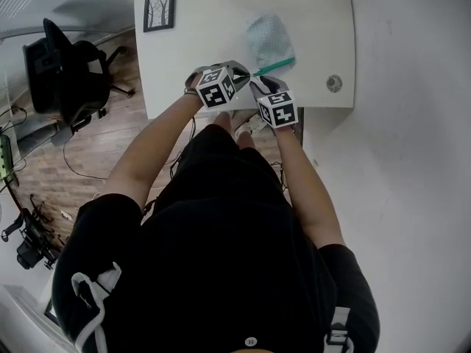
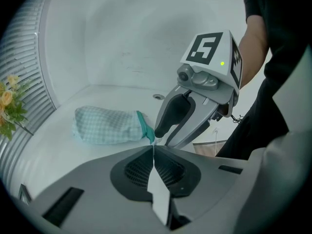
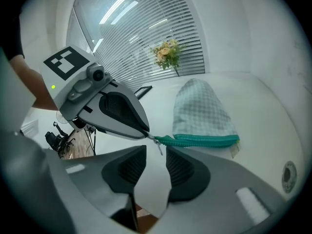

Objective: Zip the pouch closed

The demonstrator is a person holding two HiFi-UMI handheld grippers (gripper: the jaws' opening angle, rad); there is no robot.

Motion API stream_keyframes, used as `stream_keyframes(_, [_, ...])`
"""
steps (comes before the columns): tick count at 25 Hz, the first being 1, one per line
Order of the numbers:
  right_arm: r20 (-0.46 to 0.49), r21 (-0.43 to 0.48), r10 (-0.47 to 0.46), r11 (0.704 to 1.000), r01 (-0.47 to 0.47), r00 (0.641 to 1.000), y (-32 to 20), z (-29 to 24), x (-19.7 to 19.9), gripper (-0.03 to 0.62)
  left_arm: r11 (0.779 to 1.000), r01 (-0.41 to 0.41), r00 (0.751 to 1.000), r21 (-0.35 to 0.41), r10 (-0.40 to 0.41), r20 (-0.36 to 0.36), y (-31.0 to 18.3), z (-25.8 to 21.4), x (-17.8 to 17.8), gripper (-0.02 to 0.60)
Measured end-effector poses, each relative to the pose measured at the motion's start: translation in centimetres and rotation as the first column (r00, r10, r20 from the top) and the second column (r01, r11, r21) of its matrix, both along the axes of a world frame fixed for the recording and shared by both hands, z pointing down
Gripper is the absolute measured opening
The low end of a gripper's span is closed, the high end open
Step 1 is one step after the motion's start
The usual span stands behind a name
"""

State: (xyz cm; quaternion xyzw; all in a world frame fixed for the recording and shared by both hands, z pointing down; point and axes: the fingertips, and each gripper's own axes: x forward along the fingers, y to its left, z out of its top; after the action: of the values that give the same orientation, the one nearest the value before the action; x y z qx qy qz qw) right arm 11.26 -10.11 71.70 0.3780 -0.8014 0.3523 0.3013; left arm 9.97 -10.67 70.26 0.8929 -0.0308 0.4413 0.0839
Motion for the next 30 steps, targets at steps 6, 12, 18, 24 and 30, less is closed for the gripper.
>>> stream_keyframes(6, [-0.028, 0.014, -0.003, 1.000, 0.003, 1.000, -0.17, -0.17, 0.44, 0.052, 1.000, -0.011, 1.000, 0.008, 0.011, 0.000, 0.13, -0.44, 0.27, 0.014])
stream_keyframes(12, [-0.037, 0.013, -0.016, 1.000, 0.017, 0.999, -0.05, -0.33, 0.47, 0.015, 1.000, -0.010, 1.000, 0.017, 0.010, 0.003, 0.22, -0.57, 0.31, 0.012])
stream_keyframes(18, [-0.050, 0.014, -0.028, 0.999, 0.029, 0.998, -0.05, -0.54, 0.78, 0.015, 1.000, -0.007, 1.000, 0.025, 0.006, 0.010, 0.17, -0.65, 0.36, 0.012])
stream_keyframes(24, [-0.057, 0.010, -0.036, 0.999, 0.037, 0.998, -0.10, -0.39, 0.76, 0.015, 1.000, -0.009, 1.000, 0.028, 0.009, 0.017, 0.16, -0.46, 0.24, 0.011])
stream_keyframes(30, [-0.057, 0.006, -0.046, 0.999, 0.046, 0.997, -0.03, -0.47, 0.75, 0.015, 1.000, -0.007, 1.000, 0.026, 0.006, 0.025, 0.24, -0.46, 0.11, 0.011])
